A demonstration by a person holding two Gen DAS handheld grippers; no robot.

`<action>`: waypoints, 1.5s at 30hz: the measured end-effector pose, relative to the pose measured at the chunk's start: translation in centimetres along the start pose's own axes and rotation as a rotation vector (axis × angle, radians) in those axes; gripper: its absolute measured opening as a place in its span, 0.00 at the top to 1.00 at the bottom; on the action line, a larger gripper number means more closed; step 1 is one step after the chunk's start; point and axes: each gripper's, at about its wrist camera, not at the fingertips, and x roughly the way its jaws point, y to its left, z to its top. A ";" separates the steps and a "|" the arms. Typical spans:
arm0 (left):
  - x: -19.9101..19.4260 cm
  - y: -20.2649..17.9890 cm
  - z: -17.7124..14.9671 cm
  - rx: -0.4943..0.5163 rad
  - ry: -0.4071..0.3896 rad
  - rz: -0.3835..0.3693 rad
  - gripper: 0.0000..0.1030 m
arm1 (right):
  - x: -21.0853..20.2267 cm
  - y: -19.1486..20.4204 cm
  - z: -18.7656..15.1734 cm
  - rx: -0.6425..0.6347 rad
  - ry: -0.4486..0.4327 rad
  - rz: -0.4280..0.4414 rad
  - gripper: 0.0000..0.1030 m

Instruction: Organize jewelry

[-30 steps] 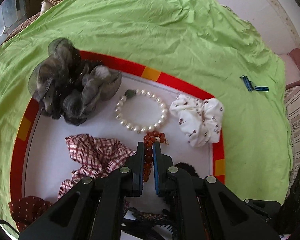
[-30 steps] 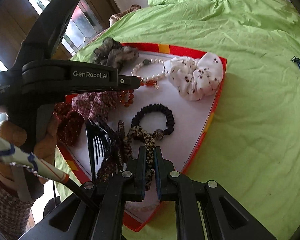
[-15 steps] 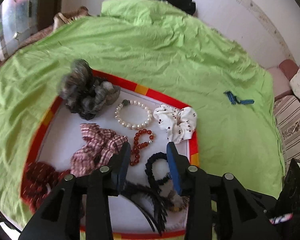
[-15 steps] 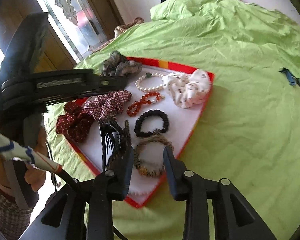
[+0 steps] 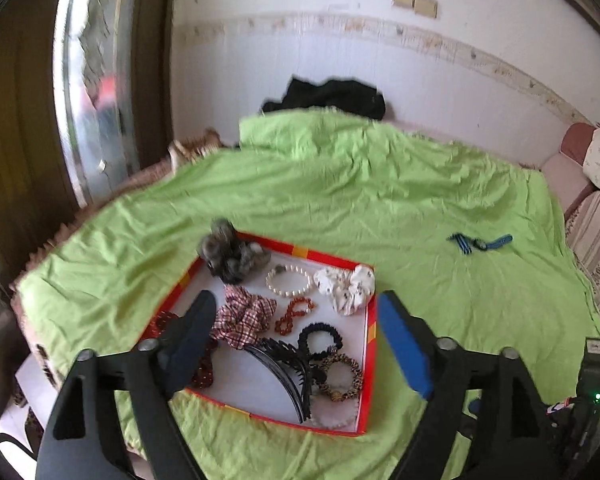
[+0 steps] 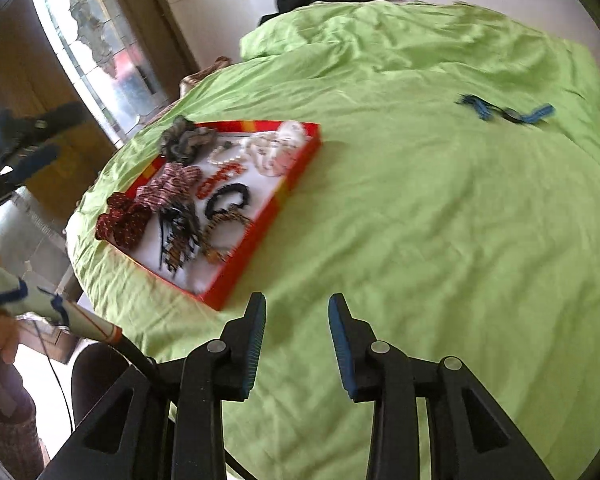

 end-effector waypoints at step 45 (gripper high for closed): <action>-8.0 -9.1 -4.0 0.032 -0.258 0.113 0.00 | -8.1 -8.5 -6.5 0.174 -0.104 -0.298 0.56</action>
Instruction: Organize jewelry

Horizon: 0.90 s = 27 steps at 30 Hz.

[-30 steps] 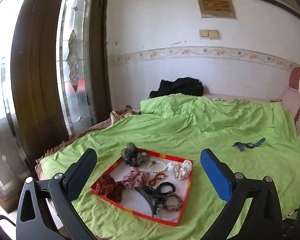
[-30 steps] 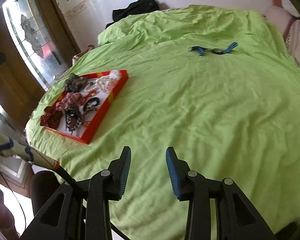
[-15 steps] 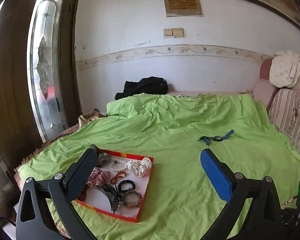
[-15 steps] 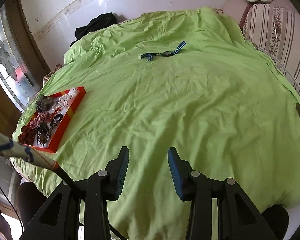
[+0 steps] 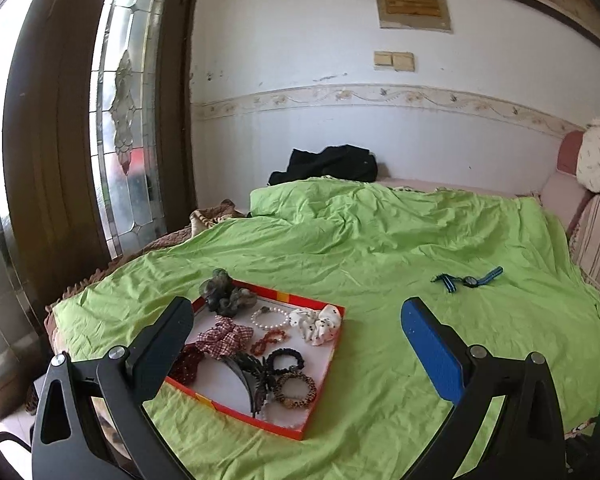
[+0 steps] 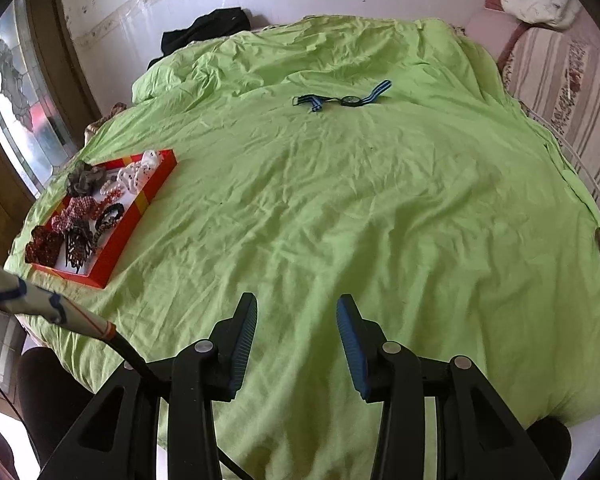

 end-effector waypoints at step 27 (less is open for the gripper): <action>4.6 7.9 -4.5 -0.043 0.306 0.115 0.00 | 3.1 10.7 1.1 -0.181 0.083 0.044 0.42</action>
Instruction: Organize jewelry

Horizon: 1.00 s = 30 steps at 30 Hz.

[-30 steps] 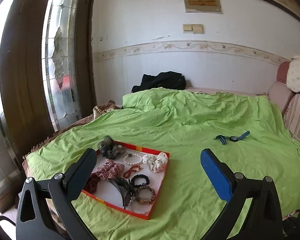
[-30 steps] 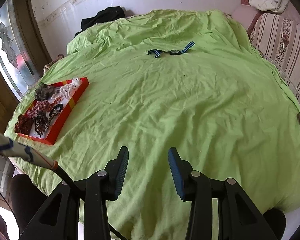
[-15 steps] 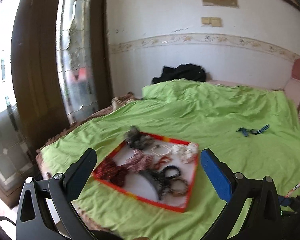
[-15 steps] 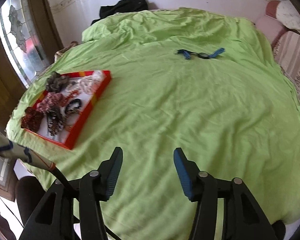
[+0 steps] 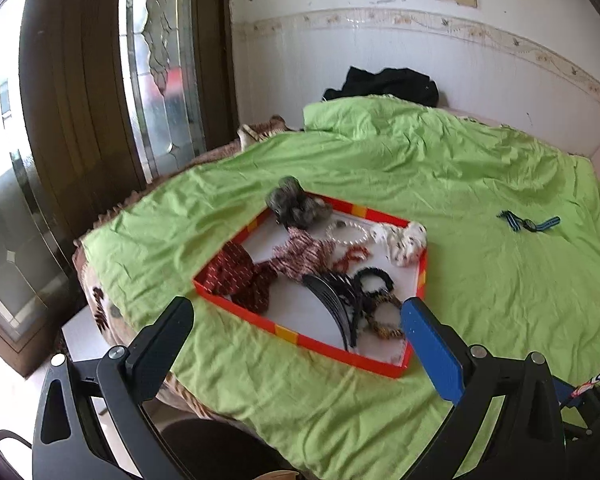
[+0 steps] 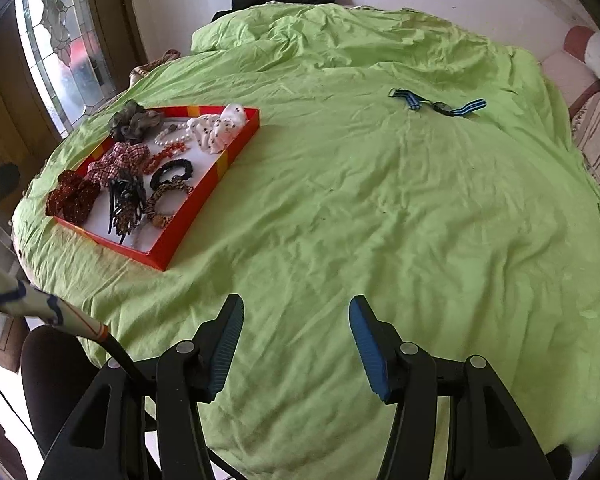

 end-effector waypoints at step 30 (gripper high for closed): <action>1.6 -1.8 -2.3 0.017 0.156 -0.117 0.00 | -0.3 0.1 -0.2 -0.013 -0.009 -0.113 0.38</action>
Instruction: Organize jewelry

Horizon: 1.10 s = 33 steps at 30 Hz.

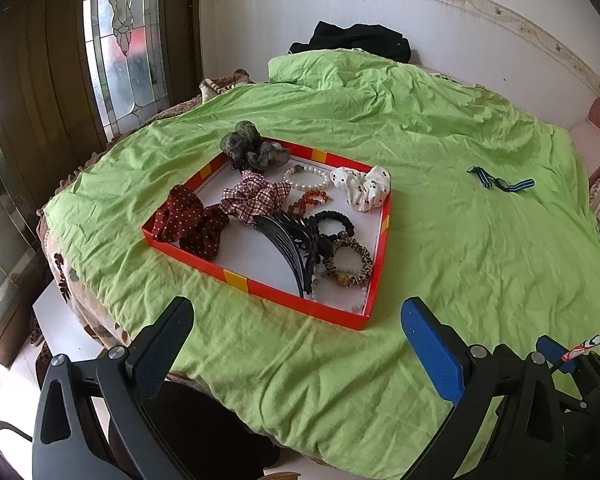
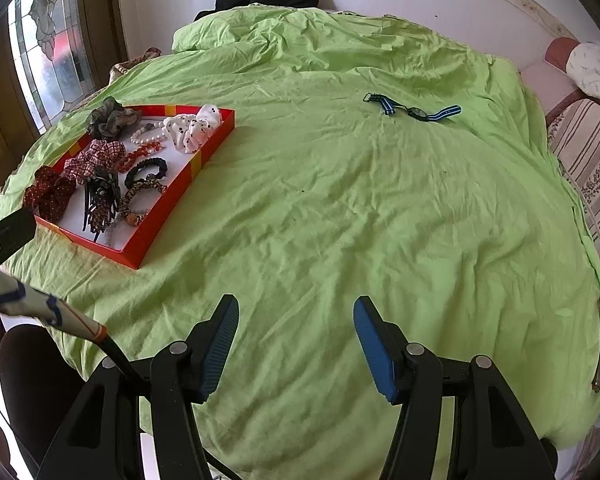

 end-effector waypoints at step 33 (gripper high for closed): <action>1.6 1.3 -0.2 -0.023 0.066 -0.002 0.00 | 0.4 2.3 -0.4 -0.065 0.012 0.007 0.37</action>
